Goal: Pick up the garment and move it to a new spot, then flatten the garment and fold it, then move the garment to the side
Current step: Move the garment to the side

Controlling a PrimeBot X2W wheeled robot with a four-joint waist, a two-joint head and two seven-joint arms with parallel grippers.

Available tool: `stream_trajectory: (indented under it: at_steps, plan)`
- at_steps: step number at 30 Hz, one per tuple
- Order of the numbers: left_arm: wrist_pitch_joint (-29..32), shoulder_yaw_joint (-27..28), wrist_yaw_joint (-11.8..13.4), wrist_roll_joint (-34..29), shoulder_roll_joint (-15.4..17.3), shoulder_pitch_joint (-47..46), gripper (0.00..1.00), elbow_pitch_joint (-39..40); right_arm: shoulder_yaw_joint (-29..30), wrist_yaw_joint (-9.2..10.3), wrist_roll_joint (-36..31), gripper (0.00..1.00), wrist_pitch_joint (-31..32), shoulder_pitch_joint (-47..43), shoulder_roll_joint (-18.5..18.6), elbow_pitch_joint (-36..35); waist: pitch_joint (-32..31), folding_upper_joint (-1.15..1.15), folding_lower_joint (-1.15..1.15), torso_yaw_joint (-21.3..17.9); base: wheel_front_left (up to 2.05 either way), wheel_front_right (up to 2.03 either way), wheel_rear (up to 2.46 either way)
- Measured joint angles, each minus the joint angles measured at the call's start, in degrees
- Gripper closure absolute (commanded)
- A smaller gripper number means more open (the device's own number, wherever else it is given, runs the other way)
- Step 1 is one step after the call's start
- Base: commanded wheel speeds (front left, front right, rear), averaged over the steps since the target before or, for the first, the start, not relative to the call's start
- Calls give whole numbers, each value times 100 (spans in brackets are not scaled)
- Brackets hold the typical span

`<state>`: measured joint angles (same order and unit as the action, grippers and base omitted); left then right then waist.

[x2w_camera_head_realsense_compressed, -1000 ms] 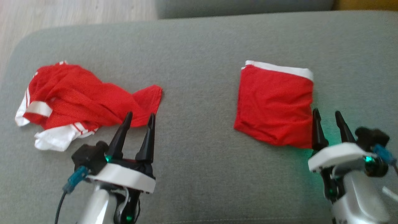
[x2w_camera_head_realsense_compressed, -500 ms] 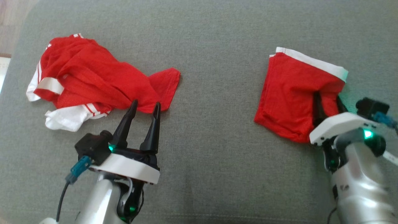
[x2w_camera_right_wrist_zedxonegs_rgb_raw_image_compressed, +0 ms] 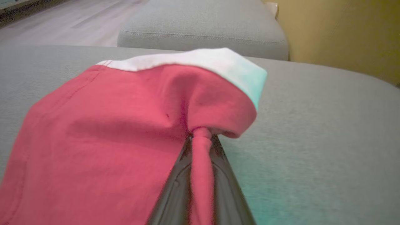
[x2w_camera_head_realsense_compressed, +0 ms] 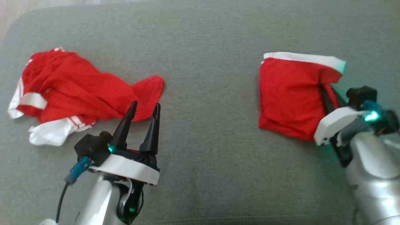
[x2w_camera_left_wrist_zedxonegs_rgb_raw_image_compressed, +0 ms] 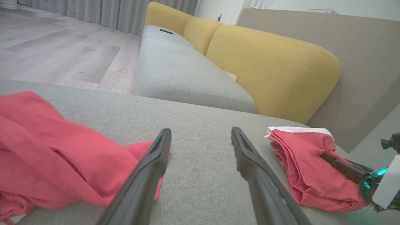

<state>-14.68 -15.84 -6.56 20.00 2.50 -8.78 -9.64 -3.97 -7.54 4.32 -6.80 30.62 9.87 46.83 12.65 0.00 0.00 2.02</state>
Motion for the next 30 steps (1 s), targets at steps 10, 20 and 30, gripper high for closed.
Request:
stream_trajectory:
  at_steps: [10,20,30]
  plan:
    - [0,-33,-1,0,-1,-169,0,59,-910,0,132,100,813,305,1746,-536,258,0,0,-145,0,0,0]
    - [0,-92,-33,33,-3,-530,0,172,-388,0,-74,100,1199,811,2808,-310,856,0,1,75,0,0,0]
    - [-1,-91,-51,33,-5,-804,0,209,512,0,-662,78,1319,909,2688,-233,1118,0,0,137,0,0,0]
